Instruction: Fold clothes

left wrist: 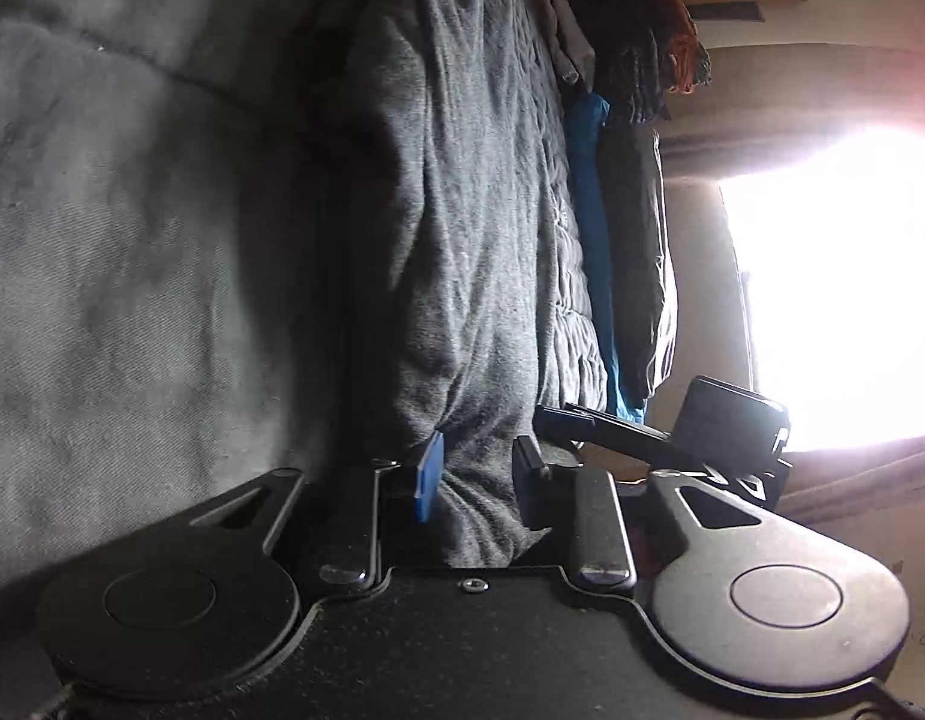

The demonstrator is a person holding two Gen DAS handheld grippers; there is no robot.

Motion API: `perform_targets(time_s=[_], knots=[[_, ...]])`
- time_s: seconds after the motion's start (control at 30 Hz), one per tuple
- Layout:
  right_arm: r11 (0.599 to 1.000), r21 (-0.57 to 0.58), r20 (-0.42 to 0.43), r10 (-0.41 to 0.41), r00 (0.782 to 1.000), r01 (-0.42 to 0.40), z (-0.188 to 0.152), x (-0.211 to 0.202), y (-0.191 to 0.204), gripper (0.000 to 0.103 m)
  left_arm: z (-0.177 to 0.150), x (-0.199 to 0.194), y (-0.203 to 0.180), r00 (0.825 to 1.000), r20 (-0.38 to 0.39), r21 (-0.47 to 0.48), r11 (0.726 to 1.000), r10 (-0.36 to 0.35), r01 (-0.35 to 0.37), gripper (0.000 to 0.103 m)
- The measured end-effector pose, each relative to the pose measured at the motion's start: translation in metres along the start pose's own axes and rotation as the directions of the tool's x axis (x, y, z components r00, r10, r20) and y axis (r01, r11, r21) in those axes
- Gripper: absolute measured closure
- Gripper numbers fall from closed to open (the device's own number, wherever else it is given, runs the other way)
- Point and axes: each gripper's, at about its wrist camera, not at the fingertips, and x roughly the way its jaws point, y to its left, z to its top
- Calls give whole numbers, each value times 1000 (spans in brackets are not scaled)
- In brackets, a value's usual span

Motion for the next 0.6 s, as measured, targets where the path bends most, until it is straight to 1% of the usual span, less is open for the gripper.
perform_targets(time_s=[0.03, 0.07, 0.1, 0.13, 0.17, 0.2, 0.3, 0.37, 0.4, 0.43, 0.47, 0.53, 0.6], knots=[[1000, 1, 0, 1, 1000, -1, 0, -2, 0, 13, 0, -2, -5, 1000, 0, 5, 1000, 9, -9, 79], [1000, 1, 0, 2, 1000, -2, -1, -3, -1, 13, 0, -5, -14, 1000, 8, 27, 1000, 4, -4, 73], [1000, -11, -1, -5, 1000, 5, -2, -4, 2, 13, 0, -9, -25, 1000, 17, 52, 999, -6, 5, 48], [1000, -16, 0, -8, 1000, 8, -4, -6, 3, 13, -3, -15, -35, 999, 35, 78, 997, -31, 28, 23], [1000, -20, 1, -10, 1000, 10, -5, -8, 5, 12, -5, -17, -44, 998, 49, 102, 994, -49, 44, 16], [1000, -18, 4, -5, 1000, 5, -5, -10, 5, 12, -7, -16, -46, 998, 46, 105, 993, -53, 48, 15], [1000, 2, 10, 7, 1000, -7, -7, -17, 5, 12, -13, -10, -47, 998, 26, 94, 994, -55, 53, 15], [999, 8, 12, 35, 999, -35, -8, -19, 6, 12, -17, -11, -39, 998, 31, 72, 996, -54, 52, 16], [999, 10, 12, 48, 999, -48, -8, -20, 6, 12, -16, -8, -34, 999, 32, 57, 998, -37, 35, 20], [998, 8, 9, 57, 998, -57, -9, -21, 7, 12, -15, -4, -28, 999, 28, 47, 999, -18, 16, 27], [999, 2, 3, 51, 999, -51, -11, -20, 6, 12, -14, -1, -23, 1000, 22, 37, 999, 1, -2, 29], [1000, 2, -14, 23, 1000, -23, -13, -17, 3, 12, -14, -2, -18, 1000, 25, 22, 1000, -1, 1, 30], [1000, 10, -28, 5, 1000, -5, -15, -13, -1, 13, -16, -7, -23, 999, 32, 30, 999, 11, -12, 30]])
